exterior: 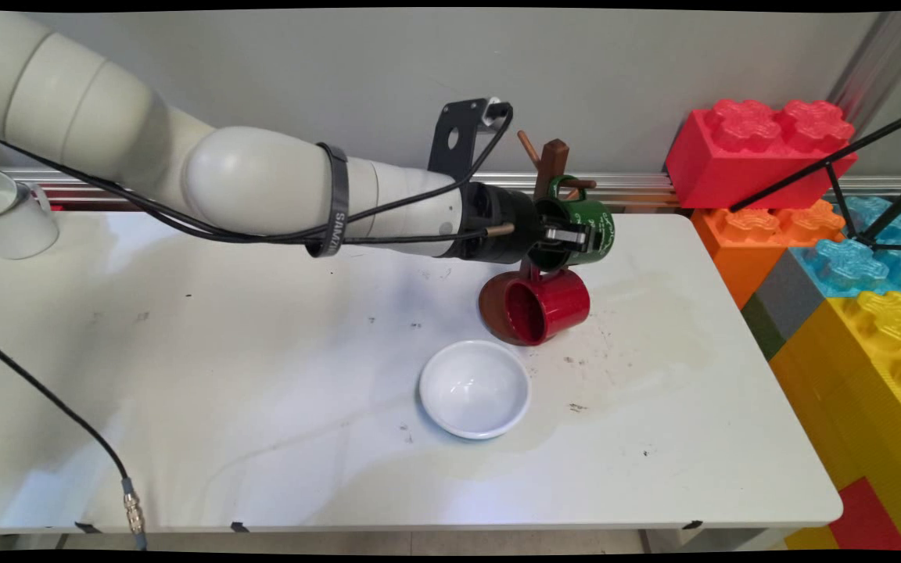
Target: Place the picked object on the table
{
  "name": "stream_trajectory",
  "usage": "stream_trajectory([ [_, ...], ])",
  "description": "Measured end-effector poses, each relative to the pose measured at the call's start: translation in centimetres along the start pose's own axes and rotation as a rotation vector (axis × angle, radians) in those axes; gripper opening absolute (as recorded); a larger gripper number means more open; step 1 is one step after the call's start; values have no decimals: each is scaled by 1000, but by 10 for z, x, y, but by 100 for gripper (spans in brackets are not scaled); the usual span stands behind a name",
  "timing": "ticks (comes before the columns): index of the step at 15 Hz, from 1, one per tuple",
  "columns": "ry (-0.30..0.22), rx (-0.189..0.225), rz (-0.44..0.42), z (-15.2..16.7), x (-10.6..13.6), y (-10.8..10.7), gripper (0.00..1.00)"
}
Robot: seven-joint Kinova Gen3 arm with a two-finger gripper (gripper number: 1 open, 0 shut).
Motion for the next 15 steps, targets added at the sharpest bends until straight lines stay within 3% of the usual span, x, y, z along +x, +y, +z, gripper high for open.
stream_trajectory([
  [3,7,-24,-11,-5,5,7,0],
  [11,-1,-163,-40,-28,11,56,0],
  [15,-25,-188,-25,-39,11,66,0],
])
